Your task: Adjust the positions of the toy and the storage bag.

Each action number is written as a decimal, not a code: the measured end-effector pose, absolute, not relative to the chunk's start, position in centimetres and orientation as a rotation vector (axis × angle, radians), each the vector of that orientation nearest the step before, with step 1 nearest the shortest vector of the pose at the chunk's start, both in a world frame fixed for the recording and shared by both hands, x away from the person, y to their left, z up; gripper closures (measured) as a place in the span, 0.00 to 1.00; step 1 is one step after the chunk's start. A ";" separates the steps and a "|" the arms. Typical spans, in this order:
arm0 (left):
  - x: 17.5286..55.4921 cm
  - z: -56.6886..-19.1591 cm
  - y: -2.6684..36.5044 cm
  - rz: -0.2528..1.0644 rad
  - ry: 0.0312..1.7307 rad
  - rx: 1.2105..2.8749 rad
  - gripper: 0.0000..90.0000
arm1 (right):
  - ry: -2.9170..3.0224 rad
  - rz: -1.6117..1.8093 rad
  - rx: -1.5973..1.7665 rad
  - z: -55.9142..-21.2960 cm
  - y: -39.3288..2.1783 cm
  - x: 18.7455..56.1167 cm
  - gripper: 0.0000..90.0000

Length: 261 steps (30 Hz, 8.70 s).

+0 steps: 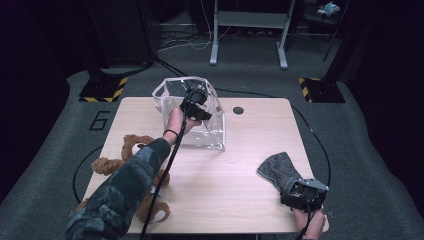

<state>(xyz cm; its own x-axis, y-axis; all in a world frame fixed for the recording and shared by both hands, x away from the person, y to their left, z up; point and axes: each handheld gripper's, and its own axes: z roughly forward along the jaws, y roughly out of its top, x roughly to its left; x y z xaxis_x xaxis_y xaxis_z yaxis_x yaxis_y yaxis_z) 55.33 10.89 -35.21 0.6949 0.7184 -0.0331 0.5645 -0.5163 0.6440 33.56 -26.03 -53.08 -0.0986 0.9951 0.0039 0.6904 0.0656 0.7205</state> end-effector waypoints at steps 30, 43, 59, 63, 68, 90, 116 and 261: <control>57.2 -31.5 20.6 0.490 1.186 2.035 0.17 | 1.843 0.790 1.676 -53.1 -26.0 33.6 0.00; 59.5 -32.3 24.8 0.607 1.431 1.921 0.18 | 1.842 0.791 1.676 -53.1 -26.0 33.6 0.00; 61.0 -34.8 25.4 0.457 1.536 1.899 0.19 | 1.843 0.791 1.676 -53.1 -26.0 33.6 0.00; 61.1 -35.2 25.1 0.368 1.553 1.886 0.28 | 1.843 0.791 1.676 -53.1 -26.0 33.6 0.00; 61.1 -35.8 24.8 0.267 1.554 1.878 0.53 | 1.843 0.792 1.676 -53.1 -26.0 33.6 0.00; 59.1 -35.6 22.2 0.252 1.376 1.985 0.90 | 1.848 0.793 1.669 -53.1 -26.0 33.6 0.01; 57.0 -35.7 20.7 0.163 1.207 2.004 0.94 | 1.878 0.851 1.691 -52.7 -26.6 33.5 0.01; 54.8 -36.6 22.5 0.063 1.272 2.066 0.89 | 2.156 1.117 1.369 -35.8 -11.8 48.3 0.94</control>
<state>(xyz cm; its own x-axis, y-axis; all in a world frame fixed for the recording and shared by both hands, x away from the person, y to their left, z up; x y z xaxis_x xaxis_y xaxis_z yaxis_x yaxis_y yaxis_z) 54.75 22.52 -36.56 0.5166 0.8002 -0.3047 0.7663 -0.2733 0.5815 48.30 -11.80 -35.84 -0.4708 0.8749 0.1132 0.5970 0.2215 0.7711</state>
